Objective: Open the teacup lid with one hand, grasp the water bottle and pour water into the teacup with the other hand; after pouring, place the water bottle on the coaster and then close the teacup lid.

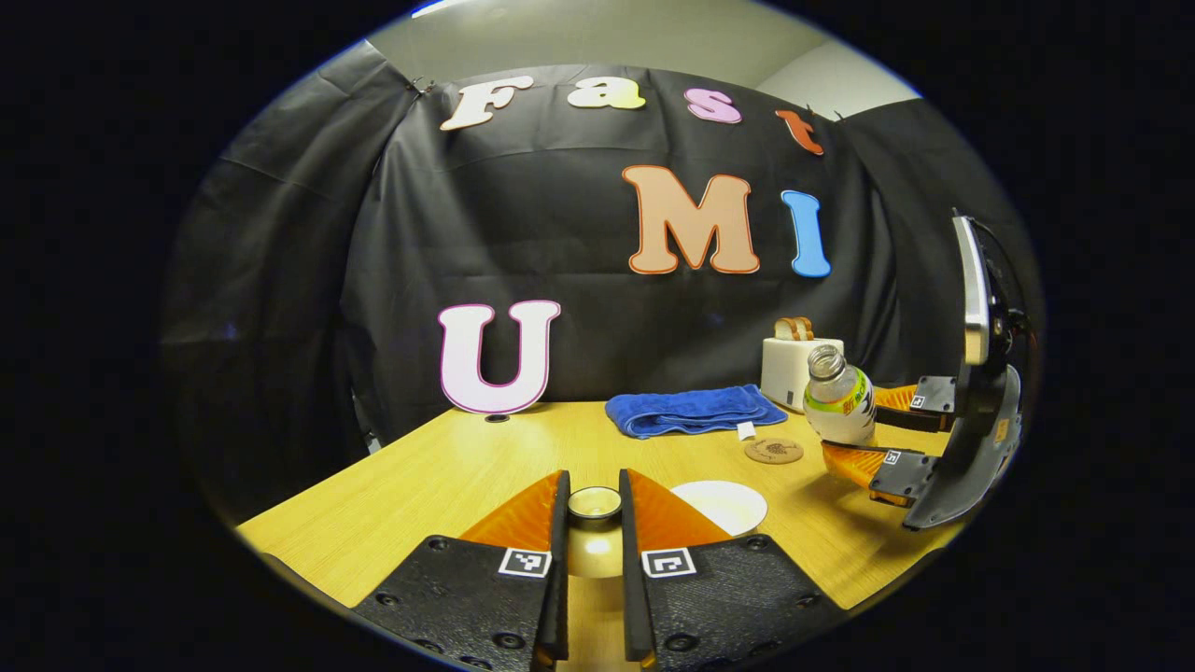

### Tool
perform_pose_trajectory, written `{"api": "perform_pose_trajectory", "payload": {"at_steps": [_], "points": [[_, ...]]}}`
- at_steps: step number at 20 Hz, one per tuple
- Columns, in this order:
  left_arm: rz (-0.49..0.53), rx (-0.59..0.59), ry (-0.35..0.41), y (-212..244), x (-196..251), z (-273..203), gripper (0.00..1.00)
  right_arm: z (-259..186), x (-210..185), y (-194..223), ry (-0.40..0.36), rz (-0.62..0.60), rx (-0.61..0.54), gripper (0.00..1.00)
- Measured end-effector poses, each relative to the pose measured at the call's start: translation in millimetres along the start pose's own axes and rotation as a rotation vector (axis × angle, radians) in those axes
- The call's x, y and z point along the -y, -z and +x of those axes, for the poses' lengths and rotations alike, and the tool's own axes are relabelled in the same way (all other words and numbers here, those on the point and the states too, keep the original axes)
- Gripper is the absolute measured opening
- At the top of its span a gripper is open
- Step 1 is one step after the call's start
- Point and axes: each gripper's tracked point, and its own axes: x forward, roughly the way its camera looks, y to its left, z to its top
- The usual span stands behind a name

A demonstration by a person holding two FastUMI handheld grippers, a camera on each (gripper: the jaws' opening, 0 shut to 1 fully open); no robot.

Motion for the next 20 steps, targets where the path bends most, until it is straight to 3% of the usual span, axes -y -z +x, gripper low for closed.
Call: {"api": "perform_pose_trajectory", "payload": {"at_steps": [11,20], "points": [[-0.013,0.01,-0.028,2,-22,-6,0.2,11,-13,-3,0.02,-0.359,0.029,0.52],[-0.031,0.014,-0.037,3,-35,-8,0.2,14,-23,-9,0.014,-0.576,0.059,0.53]]}}
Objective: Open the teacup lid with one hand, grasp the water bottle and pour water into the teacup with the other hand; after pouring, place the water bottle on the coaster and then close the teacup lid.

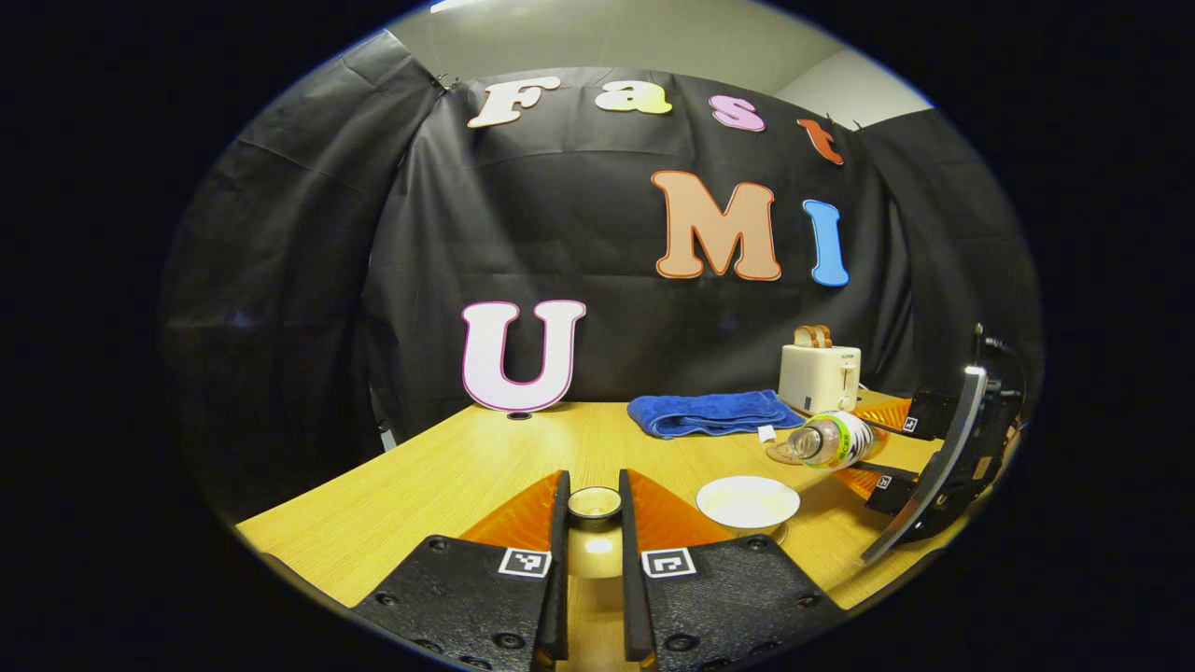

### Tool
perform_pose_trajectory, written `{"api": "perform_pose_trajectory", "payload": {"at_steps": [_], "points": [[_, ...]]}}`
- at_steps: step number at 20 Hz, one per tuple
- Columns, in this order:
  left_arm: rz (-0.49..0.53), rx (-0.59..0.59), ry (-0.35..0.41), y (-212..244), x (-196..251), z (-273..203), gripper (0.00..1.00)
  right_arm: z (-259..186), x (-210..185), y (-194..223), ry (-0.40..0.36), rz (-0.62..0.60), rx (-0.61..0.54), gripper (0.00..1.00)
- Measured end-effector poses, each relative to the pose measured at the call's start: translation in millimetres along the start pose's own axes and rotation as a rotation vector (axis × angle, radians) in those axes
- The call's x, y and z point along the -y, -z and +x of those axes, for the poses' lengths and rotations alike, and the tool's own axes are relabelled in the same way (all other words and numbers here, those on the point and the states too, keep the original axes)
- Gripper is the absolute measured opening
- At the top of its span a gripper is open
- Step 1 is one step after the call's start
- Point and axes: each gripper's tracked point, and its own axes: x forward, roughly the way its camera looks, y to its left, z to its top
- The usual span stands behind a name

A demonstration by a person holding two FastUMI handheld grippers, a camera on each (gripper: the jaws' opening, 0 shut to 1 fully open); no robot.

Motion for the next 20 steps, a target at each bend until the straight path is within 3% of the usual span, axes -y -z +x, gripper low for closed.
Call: {"api": "perform_pose_trajectory", "payload": {"at_steps": [20], "points": [[-0.006,0.01,0.009,-1,-11,-1,0.19,4,9,-11,-0.003,-0.374,0.062,0.52]]}}
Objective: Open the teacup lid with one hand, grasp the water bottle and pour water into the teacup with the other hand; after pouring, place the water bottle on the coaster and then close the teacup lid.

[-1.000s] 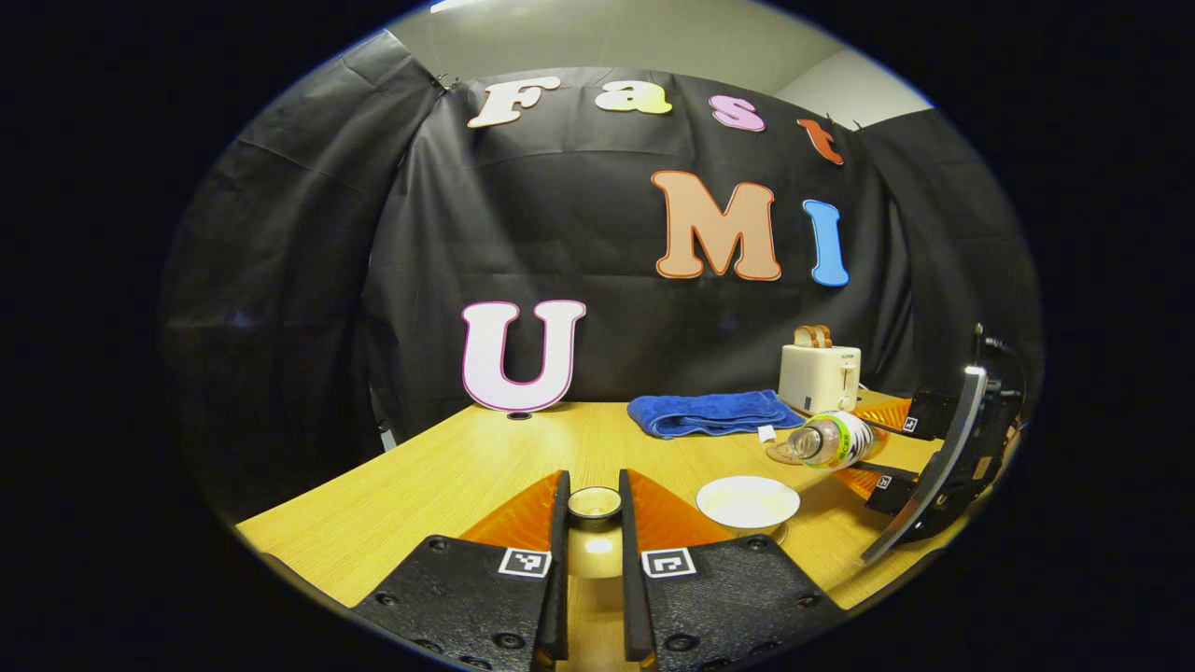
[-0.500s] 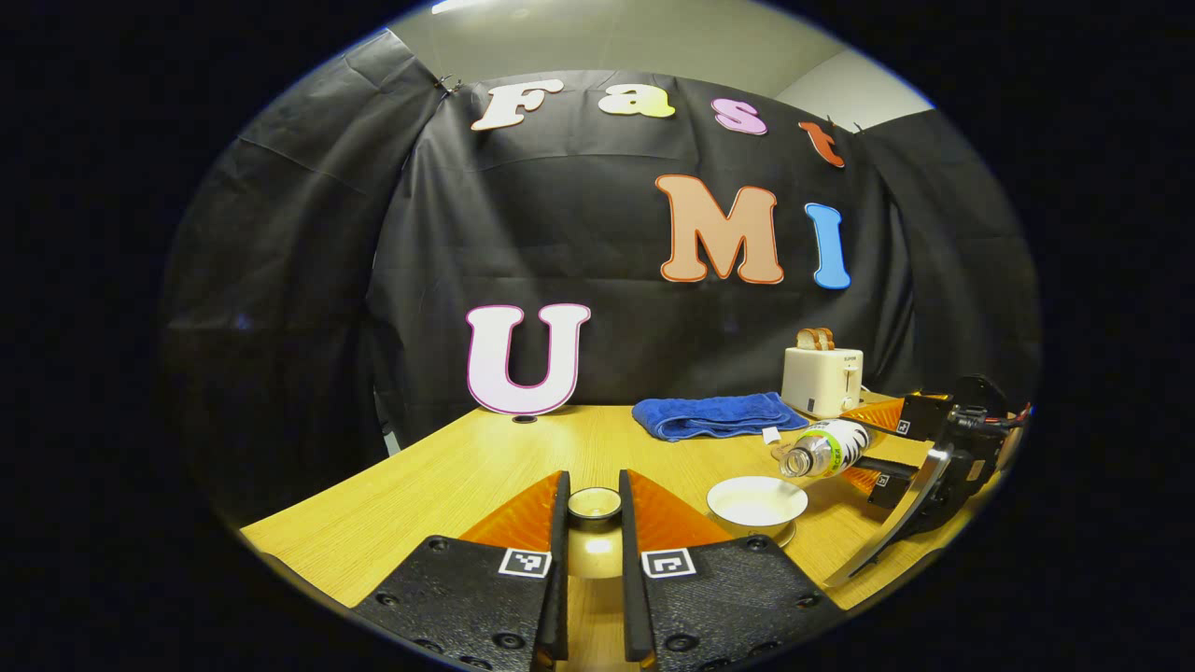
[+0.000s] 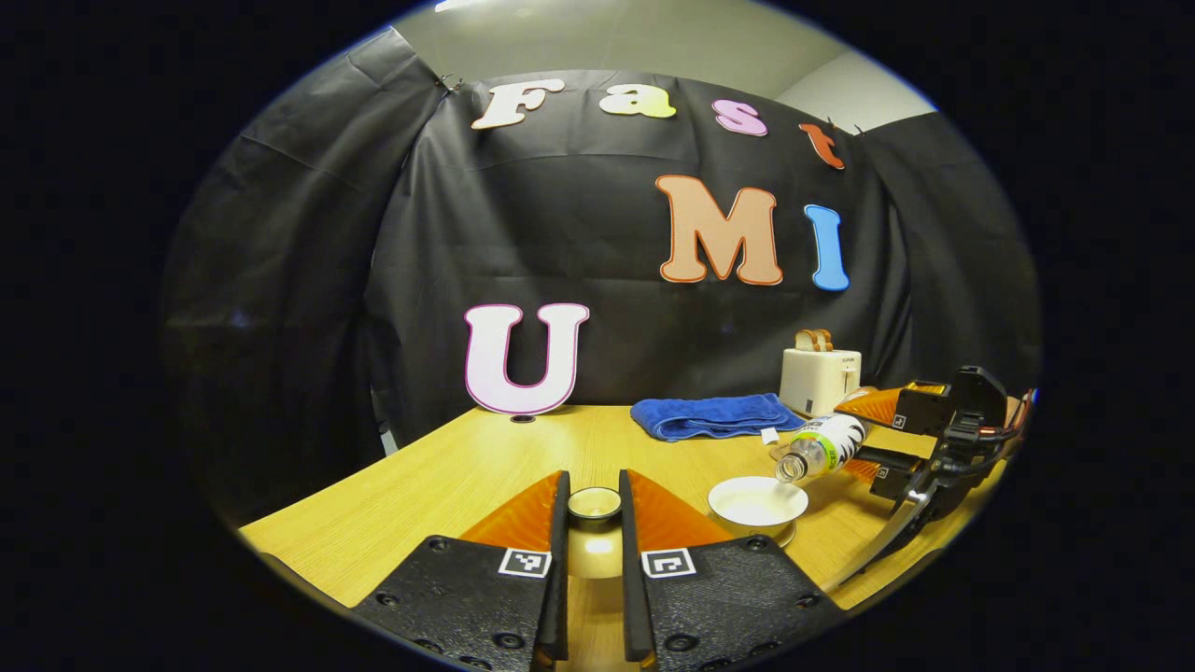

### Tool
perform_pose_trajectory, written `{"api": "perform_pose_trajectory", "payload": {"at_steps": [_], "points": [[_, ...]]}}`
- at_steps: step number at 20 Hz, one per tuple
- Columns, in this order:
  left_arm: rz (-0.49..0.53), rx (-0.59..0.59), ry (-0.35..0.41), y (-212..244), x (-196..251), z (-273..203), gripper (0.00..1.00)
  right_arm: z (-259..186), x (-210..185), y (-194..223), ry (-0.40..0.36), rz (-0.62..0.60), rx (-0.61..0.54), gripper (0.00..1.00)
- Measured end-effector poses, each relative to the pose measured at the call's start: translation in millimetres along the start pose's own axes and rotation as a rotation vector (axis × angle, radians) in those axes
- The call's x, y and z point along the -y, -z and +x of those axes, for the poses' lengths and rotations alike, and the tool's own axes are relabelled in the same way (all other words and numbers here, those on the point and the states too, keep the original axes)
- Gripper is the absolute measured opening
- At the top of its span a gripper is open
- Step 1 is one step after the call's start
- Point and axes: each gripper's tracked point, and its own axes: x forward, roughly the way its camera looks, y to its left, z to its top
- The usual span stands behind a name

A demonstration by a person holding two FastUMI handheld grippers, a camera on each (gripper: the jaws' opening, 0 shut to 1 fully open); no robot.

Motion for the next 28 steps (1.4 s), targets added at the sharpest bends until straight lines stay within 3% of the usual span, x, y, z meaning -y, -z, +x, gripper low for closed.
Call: {"api": "perform_pose_trajectory", "payload": {"at_steps": [16,28], "points": [[-0.023,0.009,0.017,-4,2,-2,0.2,3,10,-13,0.018,-0.243,0.068,0.52],[-0.044,0.006,0.021,-3,3,-1,0.2,1,10,-19,0.024,-0.344,0.111,0.52]]}}
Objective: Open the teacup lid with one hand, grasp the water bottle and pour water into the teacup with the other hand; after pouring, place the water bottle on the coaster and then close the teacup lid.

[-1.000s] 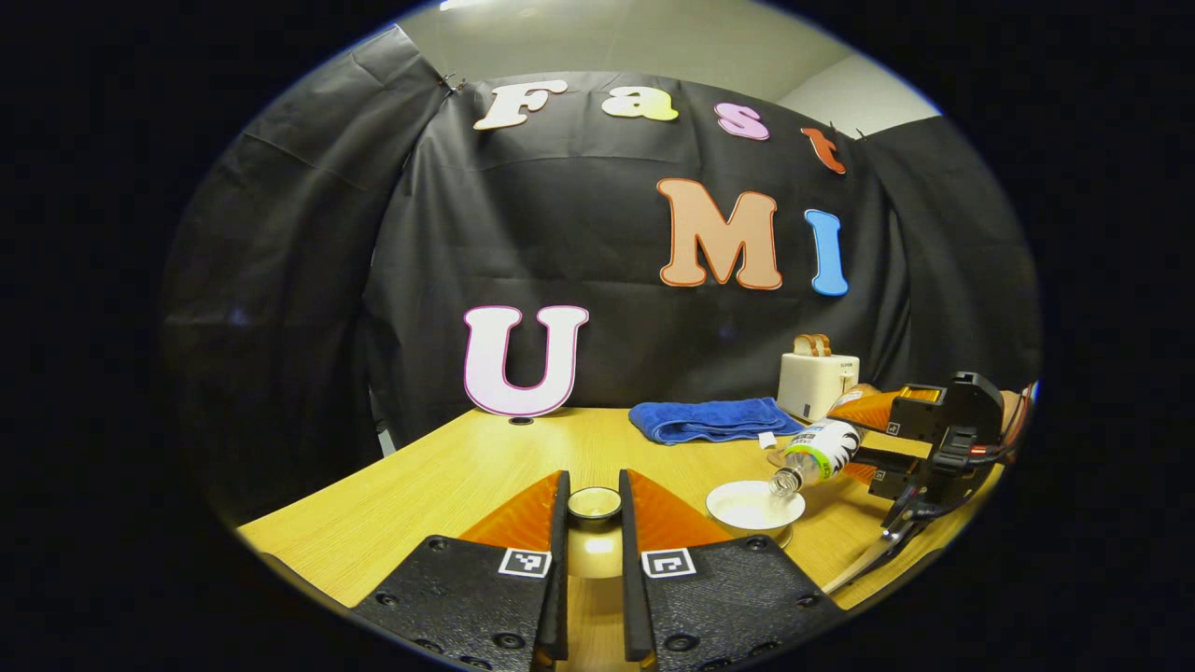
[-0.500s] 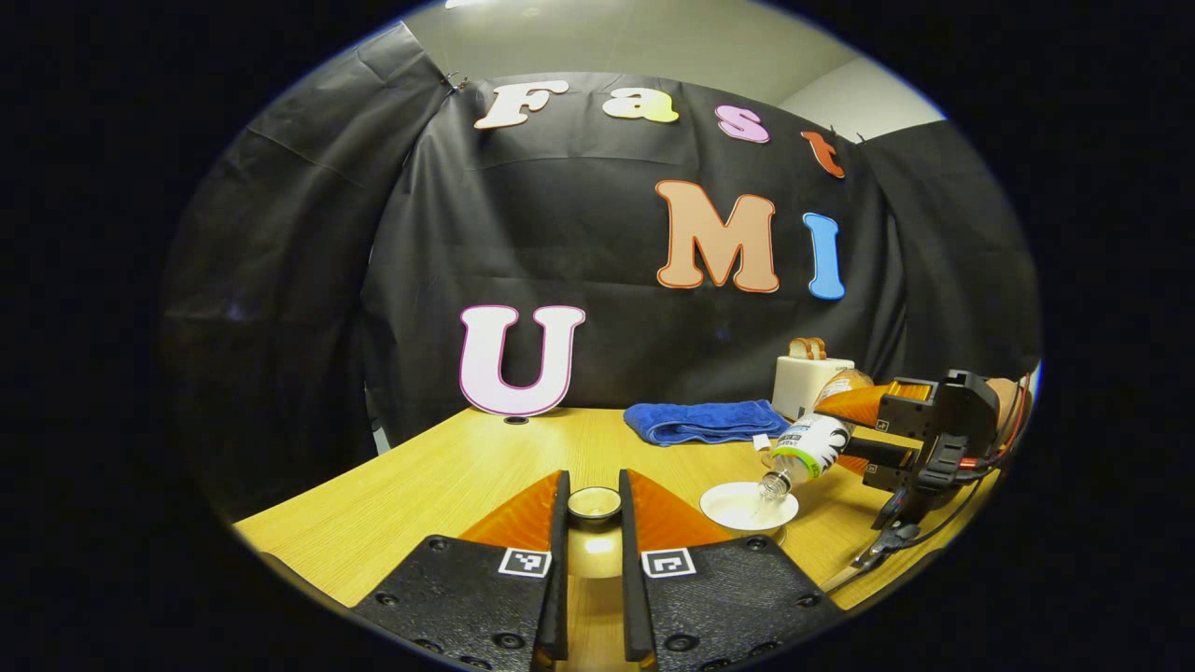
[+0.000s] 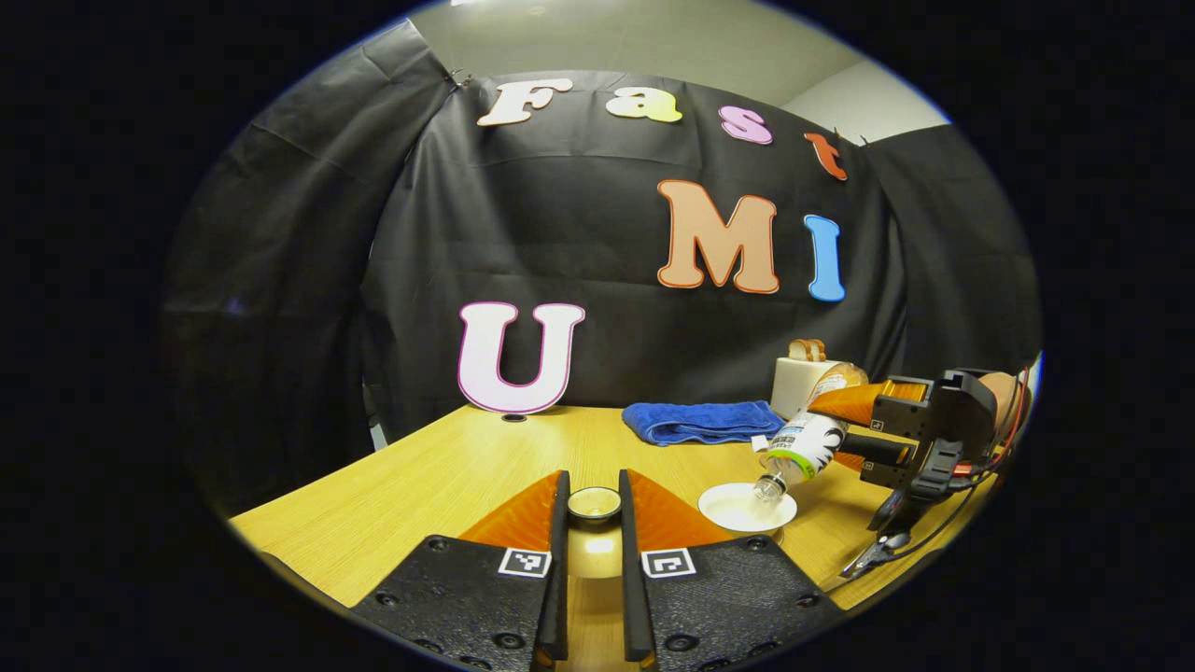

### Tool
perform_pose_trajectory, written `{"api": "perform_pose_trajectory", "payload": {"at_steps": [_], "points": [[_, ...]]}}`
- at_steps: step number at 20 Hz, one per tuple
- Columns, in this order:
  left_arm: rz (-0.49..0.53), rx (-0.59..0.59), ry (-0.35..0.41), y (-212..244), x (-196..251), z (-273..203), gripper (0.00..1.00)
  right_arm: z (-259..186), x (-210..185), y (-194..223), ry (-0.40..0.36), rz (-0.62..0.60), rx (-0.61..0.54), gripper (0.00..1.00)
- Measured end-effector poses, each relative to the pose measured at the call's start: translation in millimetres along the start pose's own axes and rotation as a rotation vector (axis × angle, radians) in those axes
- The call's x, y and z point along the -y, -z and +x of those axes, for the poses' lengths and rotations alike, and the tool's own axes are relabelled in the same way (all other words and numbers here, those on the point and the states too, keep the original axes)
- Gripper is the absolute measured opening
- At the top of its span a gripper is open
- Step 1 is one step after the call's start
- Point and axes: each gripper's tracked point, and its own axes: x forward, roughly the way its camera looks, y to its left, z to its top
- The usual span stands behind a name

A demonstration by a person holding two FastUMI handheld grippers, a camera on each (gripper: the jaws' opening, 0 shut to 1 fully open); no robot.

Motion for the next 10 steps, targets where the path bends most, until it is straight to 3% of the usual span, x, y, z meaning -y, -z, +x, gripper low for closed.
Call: {"api": "perform_pose_trajectory", "payload": {"at_steps": [3,10], "points": [[0.001,-0.001,0.003,0,2,1,0.2,2,-1,4,-0.017,0.032,0.001,0.52],[-0.006,-0.014,0.011,0,9,6,0.2,-4,-16,4,-0.104,0.306,-0.034,0.53]]}}
